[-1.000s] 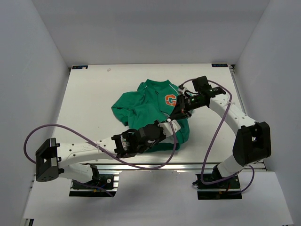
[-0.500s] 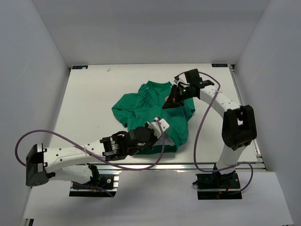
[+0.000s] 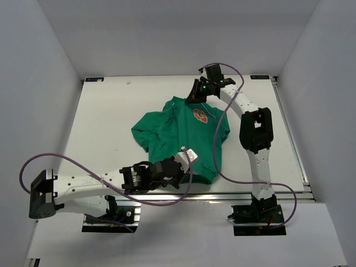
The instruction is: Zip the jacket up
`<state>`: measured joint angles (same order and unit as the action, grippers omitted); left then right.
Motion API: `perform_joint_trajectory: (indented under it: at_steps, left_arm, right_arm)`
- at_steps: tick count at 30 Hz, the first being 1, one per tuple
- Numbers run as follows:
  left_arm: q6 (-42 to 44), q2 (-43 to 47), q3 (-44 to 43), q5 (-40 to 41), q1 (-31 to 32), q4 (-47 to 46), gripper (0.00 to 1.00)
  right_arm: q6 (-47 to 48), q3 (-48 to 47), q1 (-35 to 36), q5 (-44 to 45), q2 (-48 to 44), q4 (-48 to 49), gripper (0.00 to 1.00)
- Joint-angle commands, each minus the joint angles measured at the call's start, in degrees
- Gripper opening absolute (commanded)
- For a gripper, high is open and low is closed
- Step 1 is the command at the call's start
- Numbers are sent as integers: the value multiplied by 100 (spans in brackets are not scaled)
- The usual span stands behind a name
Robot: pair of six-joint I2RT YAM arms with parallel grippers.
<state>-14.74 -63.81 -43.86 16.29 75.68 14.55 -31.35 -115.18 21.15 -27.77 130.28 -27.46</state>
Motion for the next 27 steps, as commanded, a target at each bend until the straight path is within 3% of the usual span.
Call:
perform_joint_trajectory:
  at_steps: [1, 9, 12, 17, 18, 19, 20, 21, 22, 23, 24, 27]
  left_arm:
    - [-546, 273, 96, -1084, 333, 101, 0]
    - [-1109, 185, 369, -1208, 623, -13, 0]
    - [-1215, 211, 536, -1138, 632, -57, 0]
    - [-1338, -8, 484, -751, 632, 127, 0]
    - [-1373, -148, 448, -742, 632, 171, 1]
    - [-1426, -227, 396, -724, 632, 258, 13]
    - [-1470, -298, 265, -724, 632, 442, 54]
    - [-1531, -359, 211, -707, 632, 505, 72]
    - [-1566, -447, 176, -715, 632, 584, 84]
    - [-1575, -457, 106, -707, 632, 724, 98]
    - [-1654, -474, 53, -593, 632, 795, 98]
    - [-1777, -361, -79, -303, 632, 1094, 98]
  right_arm:
    - [60, -944, -225, 1045, 374, 996, 0]
    - [85, -1507, -243, 1871, 989, 1867, 0]
    - [130, -1517, -234, 1680, 1070, 1982, 0]
    - [497, -385, -120, 739, 396, 2227, 0]
    - [612, -139, -85, 712, 254, 2254, 8]
    - [674, 98, -67, 694, 96, 2298, 16]
    - [718, 527, -49, 572, -175, 2350, 31]
    - [744, 705, -49, 484, -300, 2464, 40]
    - [745, 820, -49, 448, -406, 2465, 47]
    - [780, 900, -49, 439, -581, 2422, 78]
    - [850, 883, -49, 317, -652, 2343, 89]
    - [999, 821, -58, 342, -977, 1982, 89]
